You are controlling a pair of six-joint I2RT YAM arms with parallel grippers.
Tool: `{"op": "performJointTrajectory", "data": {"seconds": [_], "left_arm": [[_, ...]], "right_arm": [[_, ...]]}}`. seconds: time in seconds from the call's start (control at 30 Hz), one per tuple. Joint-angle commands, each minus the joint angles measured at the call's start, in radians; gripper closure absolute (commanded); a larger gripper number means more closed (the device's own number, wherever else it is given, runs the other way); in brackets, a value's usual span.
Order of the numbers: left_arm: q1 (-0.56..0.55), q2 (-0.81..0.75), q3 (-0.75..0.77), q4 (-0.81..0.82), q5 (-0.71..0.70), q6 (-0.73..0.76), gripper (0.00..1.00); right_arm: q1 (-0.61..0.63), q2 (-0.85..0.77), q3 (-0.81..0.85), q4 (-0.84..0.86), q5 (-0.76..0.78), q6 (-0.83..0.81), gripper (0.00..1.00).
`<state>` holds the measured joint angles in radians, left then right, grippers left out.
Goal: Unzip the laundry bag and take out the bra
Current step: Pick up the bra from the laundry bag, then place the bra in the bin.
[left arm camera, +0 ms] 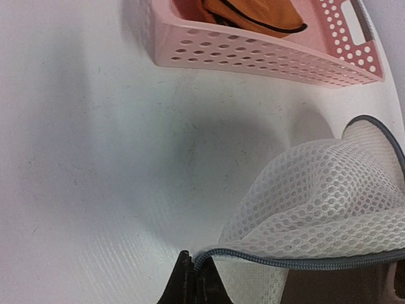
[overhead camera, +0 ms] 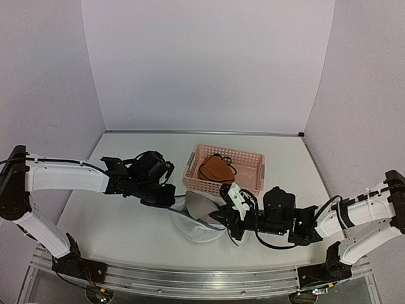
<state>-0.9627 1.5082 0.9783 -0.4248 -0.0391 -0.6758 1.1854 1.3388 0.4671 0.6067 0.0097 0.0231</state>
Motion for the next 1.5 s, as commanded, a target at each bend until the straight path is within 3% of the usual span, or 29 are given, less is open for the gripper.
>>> {"op": "performJointTrajectory", "data": {"seconds": [0.0, 0.33, 0.6, 1.1, 1.47], "left_arm": [[0.013, 0.014, 0.051, 0.033, 0.08, 0.046, 1.0], [0.013, 0.028, 0.067, 0.06, 0.162, 0.071, 1.0], [0.013, 0.013, 0.051, 0.069, 0.159, 0.067, 1.0], [0.013, -0.027, 0.0, 0.067, 0.067, 0.048, 1.0], [0.013, -0.064, -0.04, 0.058, 0.048, 0.059, 1.0]], "right_arm": [[0.006, -0.067, -0.063, 0.322, -0.047, -0.107, 1.0], [0.006, -0.016, -0.068, 0.593, 0.05, -0.09, 1.0], [0.006, -0.001, -0.039, 0.661, 0.144, -0.098, 1.0], [0.007, -0.102, -0.012, 0.671, 0.278, -0.172, 1.0], [0.005, -0.081, 0.108, 0.568, 0.519, -0.46, 1.0]]}}
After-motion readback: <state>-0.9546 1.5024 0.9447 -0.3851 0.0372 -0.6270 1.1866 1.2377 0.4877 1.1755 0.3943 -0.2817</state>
